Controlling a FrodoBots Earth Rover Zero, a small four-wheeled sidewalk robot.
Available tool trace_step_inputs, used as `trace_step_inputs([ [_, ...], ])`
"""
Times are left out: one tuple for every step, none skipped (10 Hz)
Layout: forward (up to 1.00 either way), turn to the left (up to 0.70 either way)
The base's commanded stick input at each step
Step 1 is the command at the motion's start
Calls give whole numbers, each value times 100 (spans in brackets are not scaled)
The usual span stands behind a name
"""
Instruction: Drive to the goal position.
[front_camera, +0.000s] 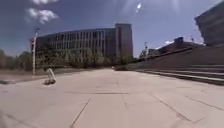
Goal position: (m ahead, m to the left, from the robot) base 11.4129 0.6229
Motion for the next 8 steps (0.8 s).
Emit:
trace_step_inputs([
  [87,0],
  [95,0],
  [100,0],
  [100,0],
  [100,0],
  [100,0],
  [100,0],
  [100,0],
])
